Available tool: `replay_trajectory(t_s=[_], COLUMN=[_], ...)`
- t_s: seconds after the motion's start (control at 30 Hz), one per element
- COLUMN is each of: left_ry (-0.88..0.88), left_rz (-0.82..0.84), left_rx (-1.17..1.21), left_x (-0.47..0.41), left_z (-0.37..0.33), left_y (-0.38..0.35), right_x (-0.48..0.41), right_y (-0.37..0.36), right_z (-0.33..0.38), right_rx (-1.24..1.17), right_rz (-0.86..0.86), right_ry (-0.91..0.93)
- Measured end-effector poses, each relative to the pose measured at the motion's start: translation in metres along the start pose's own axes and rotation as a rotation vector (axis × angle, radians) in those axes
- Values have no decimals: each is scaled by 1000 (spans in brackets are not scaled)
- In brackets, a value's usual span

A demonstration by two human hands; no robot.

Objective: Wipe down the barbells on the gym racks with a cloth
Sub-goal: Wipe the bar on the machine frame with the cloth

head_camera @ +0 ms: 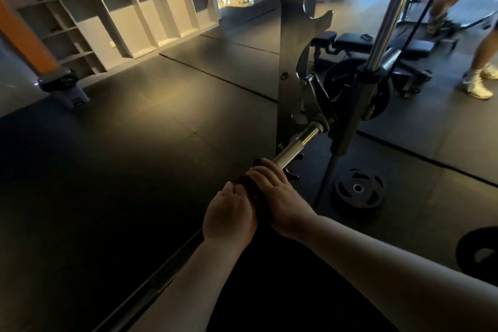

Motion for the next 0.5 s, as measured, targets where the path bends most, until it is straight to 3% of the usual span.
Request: replay_trajectory(t_s=[0.13,0.37,0.5], left_ry=[-35,-56,-83], left_rz=[-21,-71,-87], left_rx=[65,77,92], left_x=[-3,3,5], left_z=[-4,0,1], left_y=[3,2,1], right_x=[-18,-14,-16], right_y=[11,2,5], right_z=[-10,-16,-21], right_rx=[89,-28,82], right_rz=[63,-101,-14], right_ry=[51,-80,4])
Point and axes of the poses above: each hand's wrist, its own x-axis away from the middle knuckle, its own y-axis out of the back of the hand, z = x × y, the point moved 9 cm from there along -x, towards the middle knuckle, and after that the axes turned 13 degrees about -y, right-handed, at the moved point
